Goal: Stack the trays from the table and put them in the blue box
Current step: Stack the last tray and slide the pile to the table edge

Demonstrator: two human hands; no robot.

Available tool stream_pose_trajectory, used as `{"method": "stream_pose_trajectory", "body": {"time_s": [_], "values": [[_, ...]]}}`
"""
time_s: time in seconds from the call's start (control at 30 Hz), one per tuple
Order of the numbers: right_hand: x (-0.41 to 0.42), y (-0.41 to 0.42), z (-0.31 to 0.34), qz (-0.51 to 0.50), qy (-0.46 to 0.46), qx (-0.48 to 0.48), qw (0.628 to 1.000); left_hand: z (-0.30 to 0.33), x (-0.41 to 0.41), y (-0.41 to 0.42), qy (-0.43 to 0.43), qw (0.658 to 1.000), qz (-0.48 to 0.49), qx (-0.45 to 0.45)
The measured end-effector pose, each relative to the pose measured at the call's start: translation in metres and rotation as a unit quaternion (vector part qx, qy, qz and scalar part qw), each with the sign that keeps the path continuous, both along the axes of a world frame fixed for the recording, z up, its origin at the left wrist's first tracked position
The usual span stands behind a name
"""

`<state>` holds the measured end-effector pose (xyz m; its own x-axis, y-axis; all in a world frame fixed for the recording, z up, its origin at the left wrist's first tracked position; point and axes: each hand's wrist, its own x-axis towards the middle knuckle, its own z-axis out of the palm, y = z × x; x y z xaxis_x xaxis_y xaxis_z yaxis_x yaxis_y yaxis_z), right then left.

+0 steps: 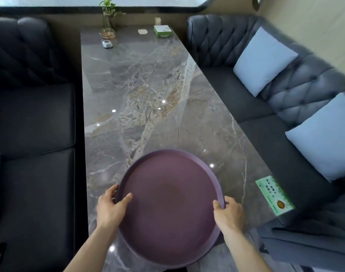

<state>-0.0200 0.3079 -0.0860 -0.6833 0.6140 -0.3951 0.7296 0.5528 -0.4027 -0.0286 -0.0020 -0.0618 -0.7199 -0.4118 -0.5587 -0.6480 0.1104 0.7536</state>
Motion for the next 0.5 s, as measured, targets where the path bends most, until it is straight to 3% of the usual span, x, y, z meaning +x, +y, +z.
{"method": "stream_pose_trajectory", "body": {"time_s": [0.1,0.5], "values": [[0.0,-0.001,-0.002,0.001,-0.01,0.01,1.0,-0.024,0.006,-0.005,-0.028,0.997,-0.033,-0.068],[0.005,0.004,-0.009,0.006,0.011,0.014,1.0,-0.004,0.001,0.01,-0.043,0.951,-0.116,-0.284]]}}
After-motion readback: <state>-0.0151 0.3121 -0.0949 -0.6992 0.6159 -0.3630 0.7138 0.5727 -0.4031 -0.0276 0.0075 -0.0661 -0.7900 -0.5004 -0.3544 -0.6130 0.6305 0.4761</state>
